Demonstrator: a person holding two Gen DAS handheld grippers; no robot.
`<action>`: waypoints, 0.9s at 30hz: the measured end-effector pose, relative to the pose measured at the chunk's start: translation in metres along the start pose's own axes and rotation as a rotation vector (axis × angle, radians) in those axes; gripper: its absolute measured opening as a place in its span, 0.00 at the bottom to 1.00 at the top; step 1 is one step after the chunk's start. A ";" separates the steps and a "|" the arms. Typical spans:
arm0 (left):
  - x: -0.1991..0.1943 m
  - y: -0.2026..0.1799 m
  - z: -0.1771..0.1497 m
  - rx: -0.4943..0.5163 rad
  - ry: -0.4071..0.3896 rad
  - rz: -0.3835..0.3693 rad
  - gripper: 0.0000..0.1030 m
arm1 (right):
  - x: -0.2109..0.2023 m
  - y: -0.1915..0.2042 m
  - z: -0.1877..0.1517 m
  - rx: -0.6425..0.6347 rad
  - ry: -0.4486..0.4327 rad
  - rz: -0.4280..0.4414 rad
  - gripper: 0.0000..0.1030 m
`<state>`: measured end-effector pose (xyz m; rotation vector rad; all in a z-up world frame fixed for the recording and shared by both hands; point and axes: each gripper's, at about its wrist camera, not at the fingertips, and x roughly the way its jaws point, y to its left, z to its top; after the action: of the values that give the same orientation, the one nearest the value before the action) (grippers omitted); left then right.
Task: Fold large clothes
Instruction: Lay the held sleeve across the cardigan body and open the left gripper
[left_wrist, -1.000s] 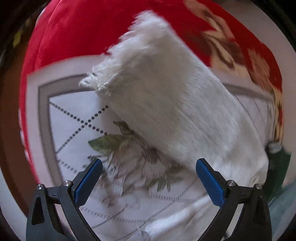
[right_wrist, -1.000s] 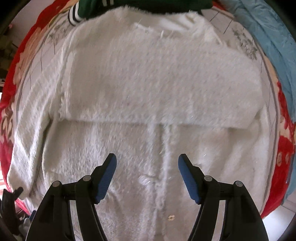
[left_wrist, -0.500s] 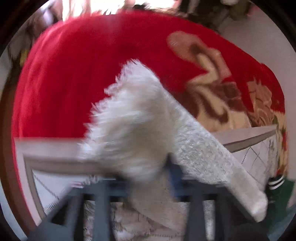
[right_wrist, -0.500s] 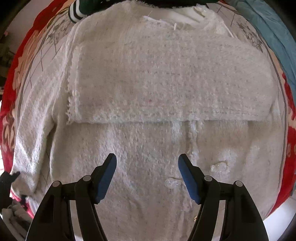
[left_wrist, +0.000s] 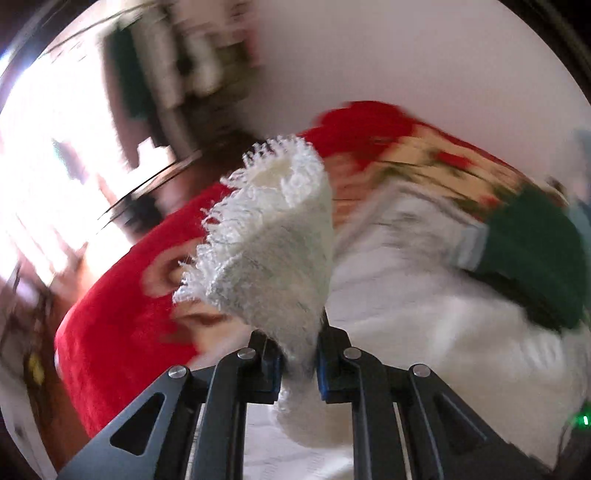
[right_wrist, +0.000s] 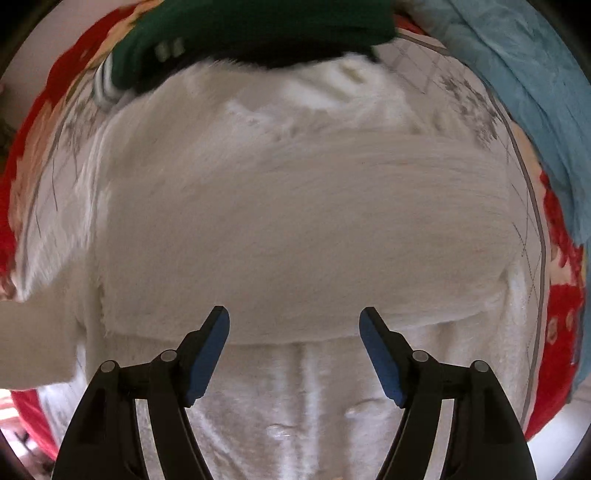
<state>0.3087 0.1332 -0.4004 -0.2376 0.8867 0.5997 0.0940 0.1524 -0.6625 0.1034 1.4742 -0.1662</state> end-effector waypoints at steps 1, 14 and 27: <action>-0.004 -0.019 -0.001 0.028 0.004 -0.028 0.11 | -0.004 -0.021 0.004 0.020 -0.003 0.002 0.72; -0.052 -0.315 -0.140 0.437 0.206 -0.350 0.11 | 0.022 -0.290 -0.003 0.323 0.082 -0.065 0.72; -0.053 -0.314 -0.136 0.462 0.315 -0.422 0.95 | 0.033 -0.357 -0.032 0.474 0.133 0.188 0.72</action>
<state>0.3767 -0.2012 -0.4577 -0.0933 1.2104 -0.0455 0.0034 -0.1956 -0.6871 0.6444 1.5236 -0.3587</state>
